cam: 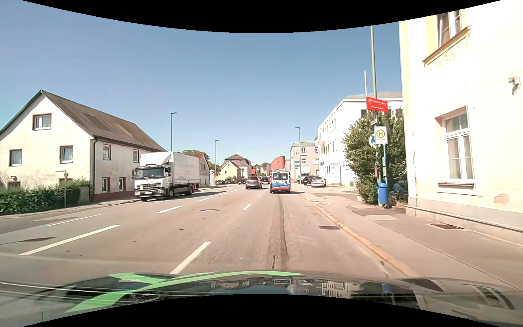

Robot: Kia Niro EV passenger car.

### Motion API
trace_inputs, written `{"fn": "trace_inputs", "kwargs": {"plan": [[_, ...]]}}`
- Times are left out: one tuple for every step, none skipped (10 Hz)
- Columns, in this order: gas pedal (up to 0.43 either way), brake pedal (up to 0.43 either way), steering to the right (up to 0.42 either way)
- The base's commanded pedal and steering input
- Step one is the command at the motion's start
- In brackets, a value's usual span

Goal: Follow the waypoints while adhering to traffic rules and regulations

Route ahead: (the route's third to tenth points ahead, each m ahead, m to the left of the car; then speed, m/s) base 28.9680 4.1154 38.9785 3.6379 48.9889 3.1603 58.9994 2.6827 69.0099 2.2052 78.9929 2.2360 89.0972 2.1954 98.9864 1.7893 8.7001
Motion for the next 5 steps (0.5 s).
{"fn": "trace_inputs", "kwargs": {"plan": [[0.15, 0.0, -0.003], [0.15, 0.0, -0.003], [0.15, 0.0, -0.002], [0.15, 0.0, -0.002], [0.15, 0.0, -0.002]]}}
